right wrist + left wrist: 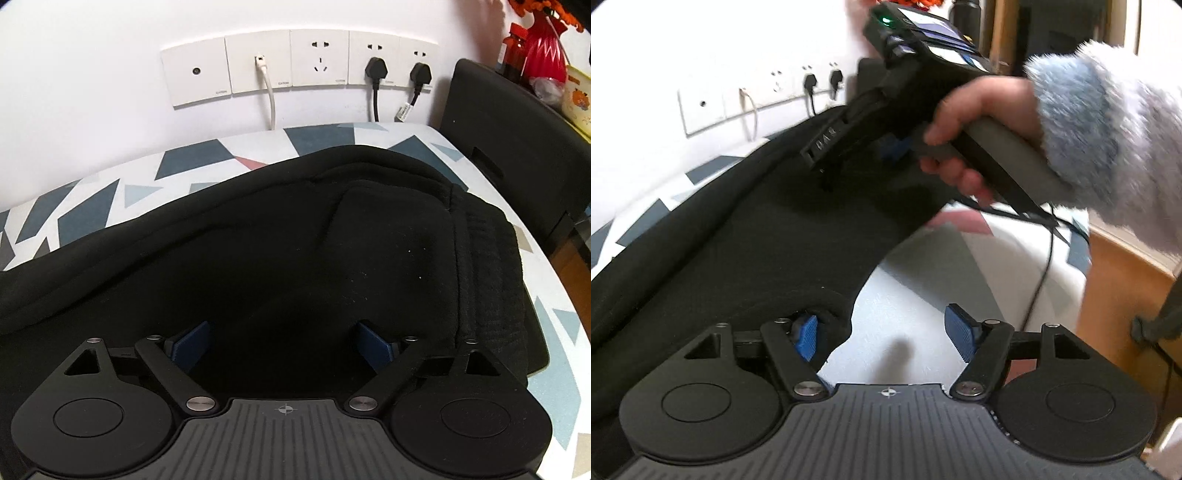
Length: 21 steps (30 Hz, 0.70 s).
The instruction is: Fold clothes
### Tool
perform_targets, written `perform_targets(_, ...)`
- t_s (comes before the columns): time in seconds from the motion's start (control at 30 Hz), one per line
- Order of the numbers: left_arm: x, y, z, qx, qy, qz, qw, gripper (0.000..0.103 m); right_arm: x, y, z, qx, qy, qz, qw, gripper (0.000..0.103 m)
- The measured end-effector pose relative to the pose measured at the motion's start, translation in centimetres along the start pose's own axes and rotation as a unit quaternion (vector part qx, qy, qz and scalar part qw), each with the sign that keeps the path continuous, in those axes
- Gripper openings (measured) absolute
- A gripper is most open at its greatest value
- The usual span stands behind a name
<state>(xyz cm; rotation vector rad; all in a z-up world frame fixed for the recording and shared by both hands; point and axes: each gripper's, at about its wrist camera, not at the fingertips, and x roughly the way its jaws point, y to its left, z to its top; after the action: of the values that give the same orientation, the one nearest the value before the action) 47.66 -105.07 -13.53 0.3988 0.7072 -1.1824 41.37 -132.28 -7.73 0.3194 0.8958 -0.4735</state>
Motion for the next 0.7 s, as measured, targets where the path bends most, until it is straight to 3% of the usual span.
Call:
perform_targets(0.1, -1.4, 1.4, -0.2, -0.039, -0.001, -0.024, 0.9989, 0.072, -0.1, 0.3, 0.2, 0.002, 0.003, -0.007, 1.0, 0.085)
perform_targets(0.17, -3.8, 2.9, -0.7, -0.069, -0.02, -0.035, 0.9968, 0.084, -0.8, 0.9, 0.2, -0.005, 0.001, -0.007, 1.0, 0.084)
perform_targets(0.23, -6.6, 4.7, -1.8, -0.106, -0.046, -0.032, 0.9928, 0.088, -2.2, 2.0, -0.1, -0.025, -0.008, 0.013, 1.0, 0.083)
perform_targets(0.27, -8.2, 5.9, -2.6, -0.137, -0.056, -0.023, 0.9887, 0.089, -3.1, 2.8, -0.5, -0.041, -0.014, 0.026, 0.999, 0.082)
perform_targets(0.33, -10.8, 9.3, -4.8, -0.229, -0.066, -0.001, 0.9711, 0.09, -4.9, 5.0, -1.7, -0.094, -0.029, 0.062, 0.993, 0.083)
perform_targets(0.4, -13.2, 12.7, -7.4, -0.324, -0.077, 0.021, 0.9426, 0.091, -6.2, 7.5, -3.4, -0.153, -0.034, 0.097, 0.983, 0.093)
perform_targets(0.43, -14.3, 14.4, -9.1, -0.375, -0.086, 0.034, 0.9224, 0.091, -6.8, 8.7, -4.4, -0.182, -0.035, 0.115, 0.976, 0.096)
perform_targets(0.57, -18.6, 20.4, -15.3, -0.538, -0.127, 0.095, 0.8278, 0.091, -7.6, 13.6, -7.8, -0.258, -0.036, 0.162, 0.952, 0.101)
perform_targets(0.6, -19.3, 21.5, -16.4, -0.562, -0.136, 0.104, 0.8091, 0.091, -7.6, 15.0, -8.6, -0.28, -0.042, 0.164, 0.945, 0.102)
perform_targets(0.67, -20.3, 23.3, -18.0, -0.599, -0.148, 0.118, 0.7779, 0.091, -7.3, 17.7, -10.2, -0.327, -0.05, 0.168, 0.929, 0.102)
perform_targets(0.7, -20.4, 23.8, -18.5, -0.61, -0.151, 0.122, 0.7683, 0.091, -6.9, 19.1, -10.7, -0.35, -0.049, 0.172, 0.919, 0.102)
